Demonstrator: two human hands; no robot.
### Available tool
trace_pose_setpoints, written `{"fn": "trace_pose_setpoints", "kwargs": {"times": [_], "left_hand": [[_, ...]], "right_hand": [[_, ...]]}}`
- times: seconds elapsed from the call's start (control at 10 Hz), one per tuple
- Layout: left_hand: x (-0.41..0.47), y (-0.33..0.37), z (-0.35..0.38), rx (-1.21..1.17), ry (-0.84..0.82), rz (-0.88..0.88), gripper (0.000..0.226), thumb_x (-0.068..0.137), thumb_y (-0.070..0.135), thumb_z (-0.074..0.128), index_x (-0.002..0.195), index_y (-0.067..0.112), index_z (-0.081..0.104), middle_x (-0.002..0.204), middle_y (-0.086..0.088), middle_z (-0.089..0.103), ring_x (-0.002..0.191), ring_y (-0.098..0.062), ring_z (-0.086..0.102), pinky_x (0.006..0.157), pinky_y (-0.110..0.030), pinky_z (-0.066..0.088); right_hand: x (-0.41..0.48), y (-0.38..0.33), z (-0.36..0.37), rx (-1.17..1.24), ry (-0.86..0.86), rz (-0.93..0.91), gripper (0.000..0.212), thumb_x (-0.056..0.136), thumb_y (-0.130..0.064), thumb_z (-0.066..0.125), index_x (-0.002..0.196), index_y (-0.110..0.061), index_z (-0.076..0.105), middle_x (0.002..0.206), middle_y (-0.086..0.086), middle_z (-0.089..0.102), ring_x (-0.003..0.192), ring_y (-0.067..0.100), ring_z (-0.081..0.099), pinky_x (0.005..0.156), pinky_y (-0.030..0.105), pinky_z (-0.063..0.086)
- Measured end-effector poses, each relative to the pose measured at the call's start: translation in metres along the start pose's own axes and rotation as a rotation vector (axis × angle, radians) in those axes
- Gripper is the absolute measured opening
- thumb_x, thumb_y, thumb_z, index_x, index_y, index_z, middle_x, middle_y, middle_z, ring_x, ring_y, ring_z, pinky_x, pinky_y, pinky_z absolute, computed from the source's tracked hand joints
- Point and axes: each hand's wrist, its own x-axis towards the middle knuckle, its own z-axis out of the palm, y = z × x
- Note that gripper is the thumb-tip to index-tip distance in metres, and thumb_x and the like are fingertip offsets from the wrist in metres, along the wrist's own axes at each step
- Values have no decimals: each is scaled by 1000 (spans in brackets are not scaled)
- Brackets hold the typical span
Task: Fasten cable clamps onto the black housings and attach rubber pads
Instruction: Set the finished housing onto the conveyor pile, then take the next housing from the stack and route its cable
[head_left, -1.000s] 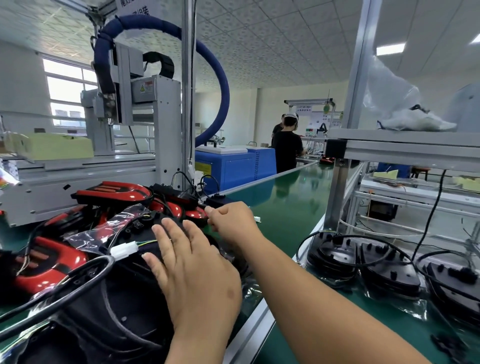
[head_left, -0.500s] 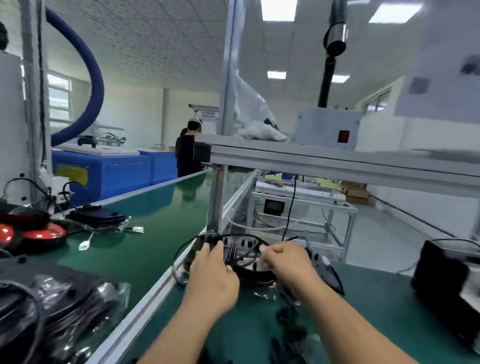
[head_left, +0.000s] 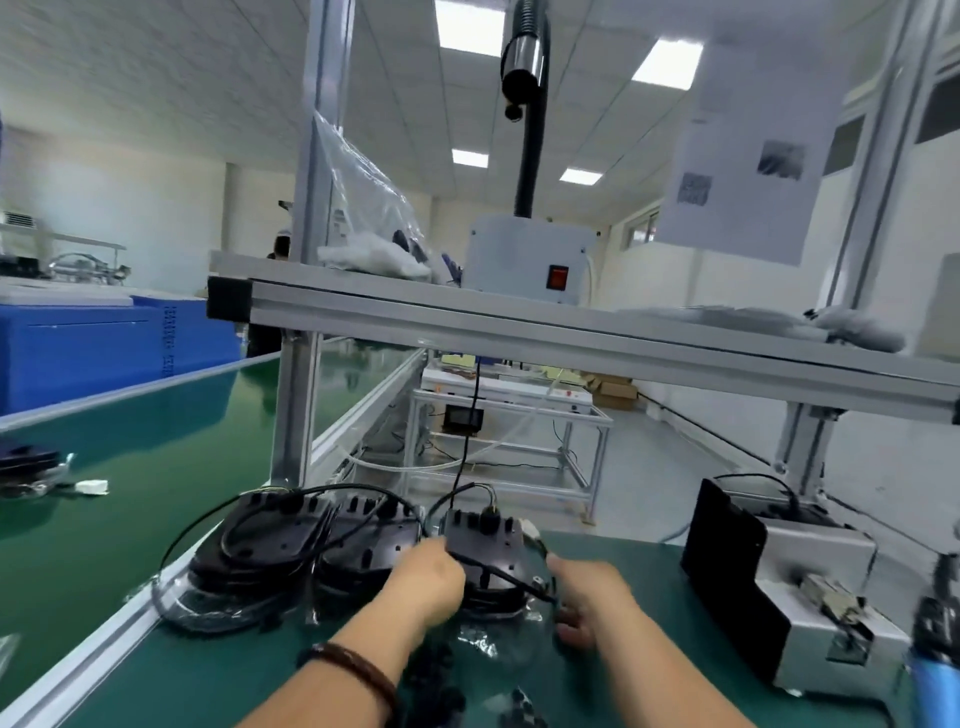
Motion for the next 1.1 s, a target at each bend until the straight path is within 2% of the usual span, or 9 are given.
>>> {"fn": "trace_pose_setpoints", "kwargs": {"times": [0.1,0.2,0.3,0.5,0.6,0.8,0.9,1.0,1.1], "left_hand": [[14,8,9,107,-28,-10,30,95,2,28,85,17,52,75,1,40,60,-8,30,67,-27,36],[30,4,14,93,-29,-5,26,96,2,34,85,14,53,74,1,42,60,-9,33,69,-28,37],[39,-2,13,-70,-15,-42,38,97,-1,31,131,-5,47,74,4,41,62,-8,35,58,-20,33],[24,7,-6,-354,-31,-51,45,95,-3,34,136,10,48,113,-8,62,99,-24,57,89,-32,46],[-15,16,-15,-190,-41,14,65,94,8,34,152,28,13,136,-6,49,72,-12,53,62,-22,45],[-124,6,79,555,-140,195,65,101,32,32,150,2,3,156,-24,12,145,-23,20,116,-33,18],[-148,-30,108,725,-22,489,41,102,24,8,101,4,44,79,-17,74,65,-14,72,110,-27,25],[-150,-51,126,782,222,600,44,102,29,3,91,14,43,63,-2,72,53,-15,69,116,-32,-1],[-139,-60,131,887,52,614,44,100,24,-1,100,23,43,82,12,75,112,-4,57,116,-34,-7]], "right_hand": [[8,-2,10,187,-76,82,23,92,-23,63,93,-1,54,91,17,58,71,27,57,41,26,49],[12,-7,18,189,-113,54,22,90,-11,63,75,-5,48,67,12,48,54,22,46,38,22,38],[9,-11,26,216,-124,31,22,88,-11,66,72,-4,53,60,8,48,48,20,45,34,17,33],[-7,-18,26,441,-252,91,20,90,-22,67,78,-7,60,72,12,65,61,26,63,57,32,57],[-11,-15,12,517,-220,11,15,91,-20,65,83,-9,61,75,11,66,68,26,63,70,39,55],[-30,-20,-22,594,-167,-66,12,91,-19,66,89,-8,63,76,10,68,61,23,63,61,36,57],[-42,-23,-37,596,-162,-92,12,92,-20,64,85,-10,61,67,7,65,56,18,59,50,28,54],[-50,-22,-49,614,-153,-122,12,91,-21,65,87,-10,61,71,8,66,57,18,59,52,28,53],[-54,-18,-59,635,-168,-131,12,90,-22,66,88,-11,62,71,8,66,57,18,60,53,28,54]]}}
